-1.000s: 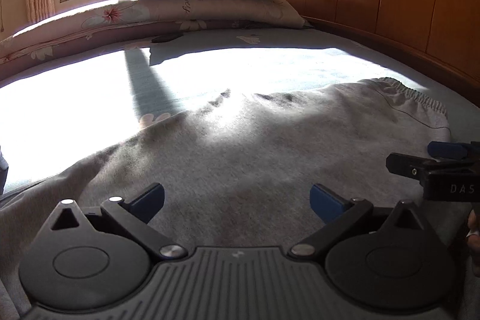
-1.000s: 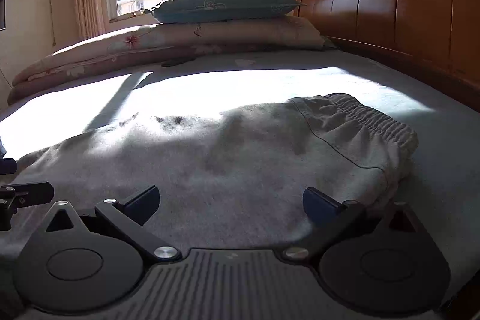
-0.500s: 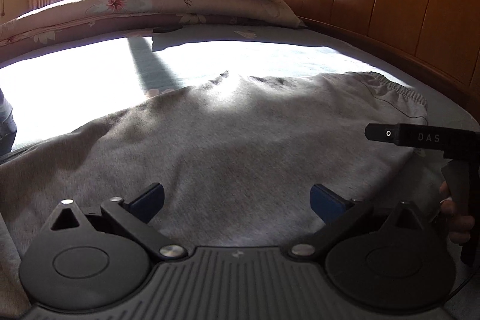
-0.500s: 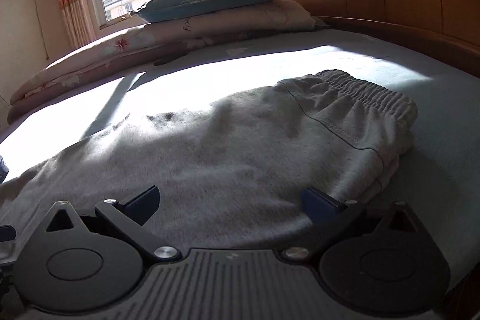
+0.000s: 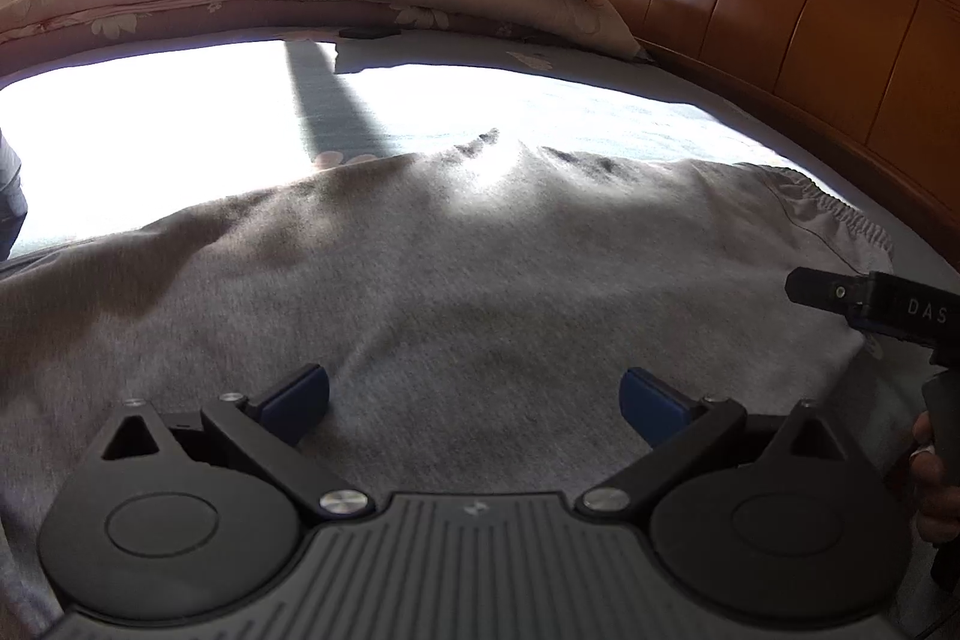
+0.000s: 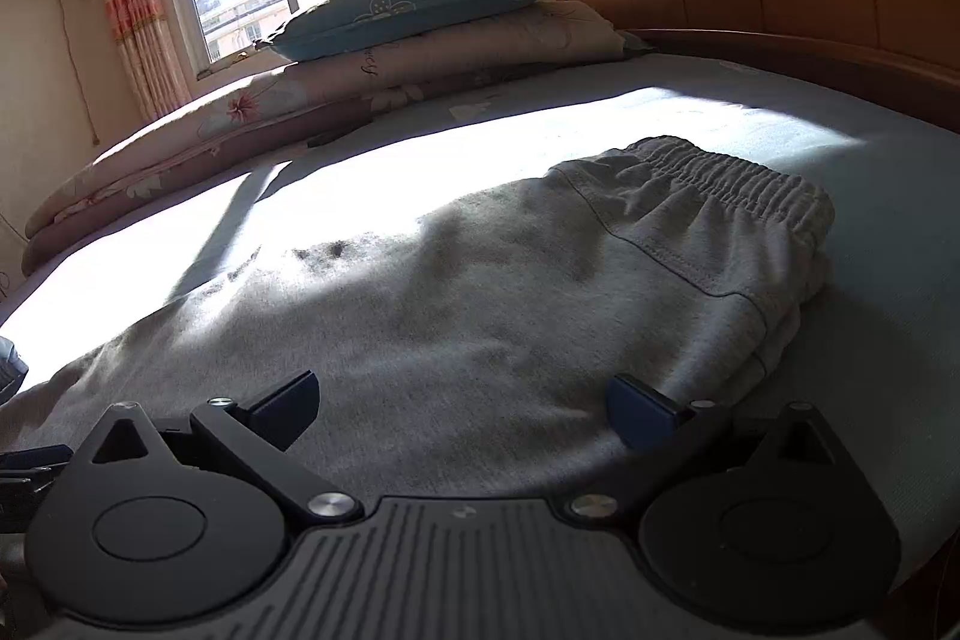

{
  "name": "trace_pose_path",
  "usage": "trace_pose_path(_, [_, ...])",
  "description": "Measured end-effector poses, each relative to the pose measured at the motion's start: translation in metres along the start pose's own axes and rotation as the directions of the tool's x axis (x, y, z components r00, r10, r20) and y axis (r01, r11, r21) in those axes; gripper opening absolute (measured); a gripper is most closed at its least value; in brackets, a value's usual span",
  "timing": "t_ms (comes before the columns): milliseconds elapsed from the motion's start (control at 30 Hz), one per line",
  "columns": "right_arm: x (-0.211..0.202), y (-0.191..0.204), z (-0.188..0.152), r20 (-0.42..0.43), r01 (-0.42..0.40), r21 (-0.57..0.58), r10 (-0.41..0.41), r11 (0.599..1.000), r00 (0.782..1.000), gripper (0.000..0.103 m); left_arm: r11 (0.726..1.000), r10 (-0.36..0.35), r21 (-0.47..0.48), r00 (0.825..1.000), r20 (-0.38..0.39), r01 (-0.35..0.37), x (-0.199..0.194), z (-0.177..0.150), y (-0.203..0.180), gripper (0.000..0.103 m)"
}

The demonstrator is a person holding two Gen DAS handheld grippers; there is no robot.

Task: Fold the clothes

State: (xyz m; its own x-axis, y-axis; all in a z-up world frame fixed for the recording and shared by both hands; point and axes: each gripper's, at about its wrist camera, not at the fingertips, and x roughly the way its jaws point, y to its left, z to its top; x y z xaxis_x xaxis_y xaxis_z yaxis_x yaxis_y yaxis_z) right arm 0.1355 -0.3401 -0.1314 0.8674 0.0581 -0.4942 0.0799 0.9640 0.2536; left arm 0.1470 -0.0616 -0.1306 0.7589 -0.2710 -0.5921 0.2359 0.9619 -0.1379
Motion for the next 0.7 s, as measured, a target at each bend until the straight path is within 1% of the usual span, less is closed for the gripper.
trace_pose_path(100, [0.000, 0.002, -0.001, -0.002, 0.011, -0.012, -0.011, 1.000, 1.000, 0.103, 1.000, 0.001, 0.015, 1.000, 0.009, -0.002, -0.011, -0.008, 0.007, 0.102])
trace_pose_path(167, [0.001, 0.005, -0.002, -0.004, 0.024, -0.029, -0.024, 0.999, 1.000, 0.103, 1.000, 0.006, 0.025, 1.000, 0.002, -0.006, -0.014, -0.010, 0.009, 0.102])
trace_pose_path(233, [0.002, 0.009, -0.003, -0.007, 0.039, -0.054, -0.040, 0.998, 0.999, 0.103, 0.999, 0.006, 0.033, 1.000, -0.016, -0.006, -0.017, -0.005, 0.011, 0.102])
trace_pose_path(300, [0.003, 0.012, -0.003, -0.015, 0.052, -0.075, -0.053, 0.996, 0.998, 0.103, 0.999, 0.013, 0.042, 1.000, -0.018, -0.012, -0.021, 0.002, 0.013, 0.102])
trace_pose_path(333, [0.003, 0.013, -0.003, -0.018, 0.055, -0.080, -0.057, 0.995, 0.998, 0.103, 0.998, 0.028, 0.055, 1.000, -0.007, -0.028, -0.025, 0.010, 0.016, 0.102])
trace_pose_path(400, [0.003, 0.013, -0.002, -0.024, 0.059, -0.083, -0.061, 0.995, 0.998, 0.103, 0.993, 0.083, 0.084, 0.996, 0.014, -0.084, -0.032, 0.029, 0.023, 0.102])
trace_pose_path(467, [0.003, 0.013, -0.002, -0.028, 0.060, -0.080, -0.063, 0.995, 0.998, 0.103, 0.981, 0.148, 0.119, 0.988, 0.035, -0.151, -0.038, 0.050, 0.032, 0.102])
trace_pose_path(533, [0.003, 0.012, -0.001, -0.031, 0.059, -0.072, -0.061, 0.996, 0.998, 0.103, 0.962, 0.220, 0.155, 0.974, 0.057, -0.227, -0.042, 0.072, 0.042, 0.101])
trace_pose_path(600, [0.002, 0.011, 0.000, -0.034, 0.054, -0.064, -0.056, 0.996, 0.998, 0.103, 0.924, 0.314, 0.210, 0.947, 0.066, -0.320, -0.041, 0.095, 0.054, 0.098])
trace_pose_path(633, [0.002, 0.011, 0.000, -0.035, 0.050, -0.061, -0.052, 0.997, 0.998, 0.103, 0.888, 0.381, 0.253, 0.922, 0.064, -0.385, -0.038, 0.107, 0.061, 0.092])
trace_pose_path(667, [0.002, 0.010, 0.001, -0.037, 0.046, -0.057, -0.048, 0.997, 0.998, 0.103, 0.846, 0.446, 0.294, 0.893, 0.066, -0.445, -0.034, 0.119, 0.069, 0.088])
trace_pose_path(700, [0.002, 0.009, 0.001, -0.038, 0.042, -0.052, -0.044, 0.998, 0.998, 0.103, 0.814, 0.493, 0.328, 0.869, 0.047, -0.480, -0.027, 0.129, 0.077, 0.078])
